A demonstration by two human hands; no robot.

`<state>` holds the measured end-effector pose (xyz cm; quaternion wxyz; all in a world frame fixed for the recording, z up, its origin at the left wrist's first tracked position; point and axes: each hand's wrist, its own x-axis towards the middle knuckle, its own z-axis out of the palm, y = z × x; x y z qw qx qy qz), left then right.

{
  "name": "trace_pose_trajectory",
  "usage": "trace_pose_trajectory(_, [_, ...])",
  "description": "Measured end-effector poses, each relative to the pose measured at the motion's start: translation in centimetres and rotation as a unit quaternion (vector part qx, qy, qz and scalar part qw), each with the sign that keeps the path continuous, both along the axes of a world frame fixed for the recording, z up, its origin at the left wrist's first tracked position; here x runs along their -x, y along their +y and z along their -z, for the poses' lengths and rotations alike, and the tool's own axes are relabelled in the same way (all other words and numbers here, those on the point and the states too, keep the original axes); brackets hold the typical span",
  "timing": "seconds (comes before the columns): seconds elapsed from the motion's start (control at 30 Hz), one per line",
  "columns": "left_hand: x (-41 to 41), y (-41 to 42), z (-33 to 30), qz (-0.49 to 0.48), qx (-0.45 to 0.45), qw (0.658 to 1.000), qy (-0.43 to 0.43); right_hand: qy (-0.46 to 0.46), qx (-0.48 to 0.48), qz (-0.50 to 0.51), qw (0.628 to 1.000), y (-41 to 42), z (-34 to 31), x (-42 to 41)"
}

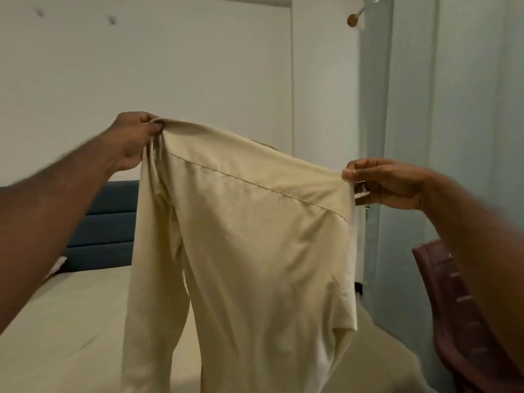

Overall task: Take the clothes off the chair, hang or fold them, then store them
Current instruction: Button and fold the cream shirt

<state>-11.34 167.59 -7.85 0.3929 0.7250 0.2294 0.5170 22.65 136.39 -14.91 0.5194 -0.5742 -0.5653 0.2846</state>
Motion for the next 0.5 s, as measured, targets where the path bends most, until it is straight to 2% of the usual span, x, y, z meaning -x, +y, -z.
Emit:
trace_pose_trajectory(0.07, [1.5,0.7,0.0,0.034,0.002,0.998,0.044,0.012,-0.027,0.007,1.000,0.6,0.5,0.0])
trace_pose_trajectory(0.13, [2.5,1.1,-0.3,0.007,0.008,0.996,0.091,0.003,-0.069,0.063,0.996,1.9,0.8,0.9])
trace_pose_trajectory(0.2, [2.9,1.3,-0.6,-0.023,0.016,0.997,0.077,0.001,-0.098,0.116,0.988,2.6,0.2,1.3])
trace_pose_trajectory(0.23, [3.2,1.4,-0.8,-0.024,0.018,0.998,0.058,-0.026,-0.073,0.126,0.989,2.7,-0.4,1.5])
trace_pose_trajectory(0.3, [3.6,1.4,-1.0,-0.036,-0.027,0.998,0.051,-0.129,0.060,0.127,0.982,2.3,-1.8,2.0])
trace_pose_trajectory(0.37, [3.9,1.5,-0.9,-0.117,-0.146,0.973,0.136,-0.275,0.129,0.164,0.938,2.5,-2.7,2.6])
trace_pose_trajectory(0.4, [4.1,1.7,-0.5,-0.173,-0.207,0.948,0.170,-0.356,0.094,0.224,0.902,2.9,-3.1,2.8])
trace_pose_trajectory(0.43, [4.0,2.0,-0.2,-0.230,-0.256,0.922,0.177,-0.412,0.013,0.297,0.861,3.6,-3.5,3.0])
trace_pose_trajectory(0.5, [3.8,2.1,0.5,-0.311,-0.270,0.904,0.111,-0.411,-0.175,0.395,0.803,4.8,-3.8,3.5])
